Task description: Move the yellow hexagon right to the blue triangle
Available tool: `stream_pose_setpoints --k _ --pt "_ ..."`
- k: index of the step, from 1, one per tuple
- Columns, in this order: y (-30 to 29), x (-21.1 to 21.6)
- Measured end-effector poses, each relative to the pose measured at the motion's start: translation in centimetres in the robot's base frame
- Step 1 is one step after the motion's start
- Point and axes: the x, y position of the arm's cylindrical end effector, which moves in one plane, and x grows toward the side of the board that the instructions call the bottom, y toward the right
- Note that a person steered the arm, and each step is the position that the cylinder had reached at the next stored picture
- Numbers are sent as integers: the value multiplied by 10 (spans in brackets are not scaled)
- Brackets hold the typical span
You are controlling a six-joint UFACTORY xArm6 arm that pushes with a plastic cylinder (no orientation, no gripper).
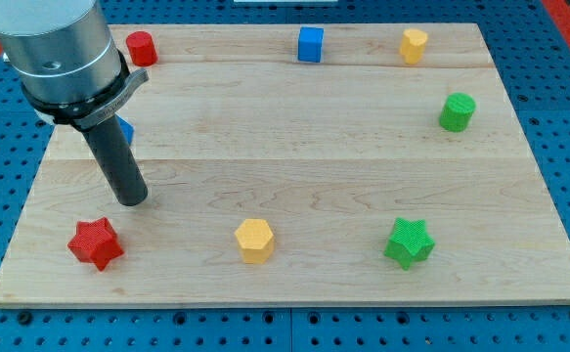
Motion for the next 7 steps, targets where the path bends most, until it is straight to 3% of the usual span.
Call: stream_pose_setpoints --k 1,2,3,4,5,7 --pt "45 -59" --pt "131 -112" --pt "183 -83" --pt "216 -6" --pt "188 62" --pt "148 65"
